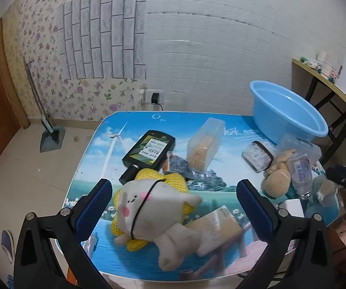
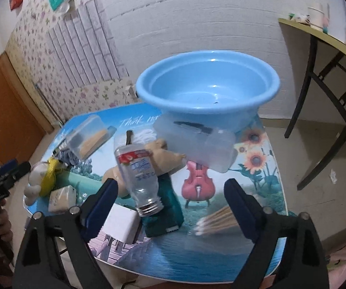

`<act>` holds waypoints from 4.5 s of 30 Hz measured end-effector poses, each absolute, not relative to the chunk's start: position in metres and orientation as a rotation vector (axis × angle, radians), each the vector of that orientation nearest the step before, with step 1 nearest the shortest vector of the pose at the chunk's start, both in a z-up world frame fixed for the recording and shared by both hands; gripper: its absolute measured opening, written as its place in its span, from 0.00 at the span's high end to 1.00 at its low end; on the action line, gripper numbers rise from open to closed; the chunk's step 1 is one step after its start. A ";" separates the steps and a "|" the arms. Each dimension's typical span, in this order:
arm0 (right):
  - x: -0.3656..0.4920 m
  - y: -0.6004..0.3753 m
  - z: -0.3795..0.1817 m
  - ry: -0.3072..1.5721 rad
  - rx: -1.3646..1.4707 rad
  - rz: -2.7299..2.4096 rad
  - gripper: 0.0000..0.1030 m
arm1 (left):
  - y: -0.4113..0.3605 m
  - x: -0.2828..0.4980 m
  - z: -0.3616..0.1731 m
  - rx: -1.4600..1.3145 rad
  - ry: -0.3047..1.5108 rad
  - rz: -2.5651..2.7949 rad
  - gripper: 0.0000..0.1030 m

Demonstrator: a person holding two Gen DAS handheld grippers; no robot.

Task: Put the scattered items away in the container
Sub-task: 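Grasp the white plush toy with the left gripper while the right gripper grasps the cotton swab bag, then carry the plush toy and swab bag into the blue basin and release both, then withdraw both grippers from the basin back over the table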

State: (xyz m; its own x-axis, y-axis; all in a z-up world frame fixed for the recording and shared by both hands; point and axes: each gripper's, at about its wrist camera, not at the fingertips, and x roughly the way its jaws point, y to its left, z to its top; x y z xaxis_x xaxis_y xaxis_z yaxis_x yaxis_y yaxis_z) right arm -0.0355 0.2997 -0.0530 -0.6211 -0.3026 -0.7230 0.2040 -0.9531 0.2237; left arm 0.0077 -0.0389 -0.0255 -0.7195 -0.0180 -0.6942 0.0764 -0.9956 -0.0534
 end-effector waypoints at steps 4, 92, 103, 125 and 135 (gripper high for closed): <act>-0.034 0.310 -0.052 -0.149 1.182 -2.635 0.12 | -0.049 0.008 -0.031 1.159 0.169 -2.852 0.00; -0.068 0.330 -0.020 -0.299 0.948 -2.597 0.67 | 0.012 -0.032 0.002 1.080 0.117 -3.114 0.20; -0.130 0.340 -0.026 -0.230 0.988 -2.633 0.67 | 0.101 -0.107 0.015 1.172 0.013 -3.216 0.19; -0.186 0.353 -0.056 -0.130 1.036 -2.615 0.65 | 0.195 -0.170 -0.019 1.205 -0.345 -3.261 0.15; -0.179 0.334 -0.048 -0.130 1.067 -2.649 0.59 | 0.178 -0.154 -0.008 1.129 -0.300 -3.301 0.14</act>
State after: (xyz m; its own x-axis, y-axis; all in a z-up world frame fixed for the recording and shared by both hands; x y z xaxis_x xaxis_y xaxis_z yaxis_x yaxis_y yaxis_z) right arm -0.1789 0.3339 -0.0476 -0.6873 -0.2915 -0.6653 0.2250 -0.9563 0.1866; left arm -0.1543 0.1778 -0.0080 -0.7346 0.2783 -0.6188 -0.3853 -0.9218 0.0428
